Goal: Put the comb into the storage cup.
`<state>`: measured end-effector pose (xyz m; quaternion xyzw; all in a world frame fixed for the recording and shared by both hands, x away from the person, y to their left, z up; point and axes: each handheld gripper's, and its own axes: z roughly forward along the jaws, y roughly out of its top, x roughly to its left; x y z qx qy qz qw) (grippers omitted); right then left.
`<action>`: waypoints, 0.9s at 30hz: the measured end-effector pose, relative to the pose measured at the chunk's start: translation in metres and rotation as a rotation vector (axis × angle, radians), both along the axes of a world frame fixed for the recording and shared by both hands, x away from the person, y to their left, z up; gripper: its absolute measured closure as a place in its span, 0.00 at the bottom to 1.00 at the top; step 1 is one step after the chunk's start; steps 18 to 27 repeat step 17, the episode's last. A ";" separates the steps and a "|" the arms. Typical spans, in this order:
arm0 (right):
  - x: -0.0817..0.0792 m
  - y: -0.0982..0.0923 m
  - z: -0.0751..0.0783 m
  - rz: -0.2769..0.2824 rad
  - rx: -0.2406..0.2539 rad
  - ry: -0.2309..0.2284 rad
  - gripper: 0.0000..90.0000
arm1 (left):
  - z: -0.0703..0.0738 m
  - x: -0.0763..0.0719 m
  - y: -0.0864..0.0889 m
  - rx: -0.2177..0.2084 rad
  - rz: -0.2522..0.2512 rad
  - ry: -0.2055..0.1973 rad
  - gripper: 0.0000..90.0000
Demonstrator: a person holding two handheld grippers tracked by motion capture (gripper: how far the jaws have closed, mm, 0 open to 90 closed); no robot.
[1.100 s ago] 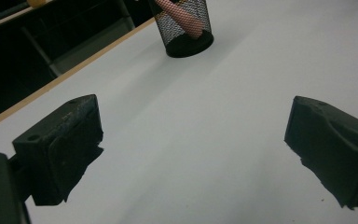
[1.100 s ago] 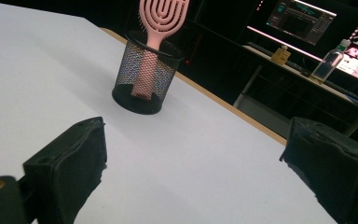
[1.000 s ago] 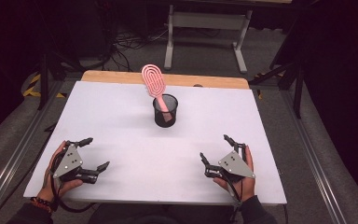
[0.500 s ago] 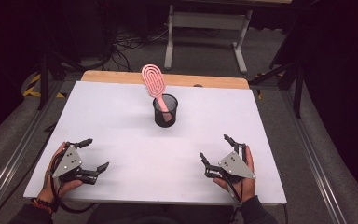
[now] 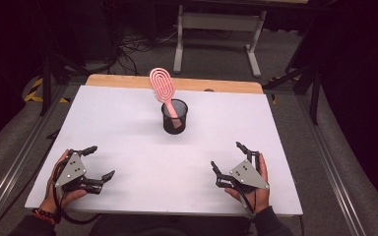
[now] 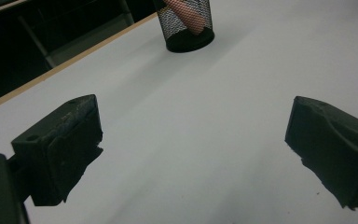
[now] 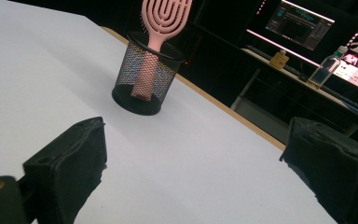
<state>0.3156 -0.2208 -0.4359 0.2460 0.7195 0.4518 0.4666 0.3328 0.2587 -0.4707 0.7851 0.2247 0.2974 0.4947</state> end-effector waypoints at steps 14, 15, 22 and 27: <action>0.002 -0.003 -0.002 -0.004 0.015 0.030 0.07 | 0.000 0.006 -0.002 -0.028 0.032 0.018 0.05; 0.003 -0.003 -0.002 -0.006 0.016 0.034 0.07 | -0.001 0.007 -0.003 -0.030 0.036 0.020 0.05; 0.003 -0.004 -0.002 -0.007 0.020 0.040 0.07 | -0.001 0.007 -0.003 -0.030 0.043 0.020 0.06; 0.003 -0.004 -0.002 -0.007 0.020 0.040 0.07 | -0.001 0.007 -0.003 -0.030 0.043 0.020 0.06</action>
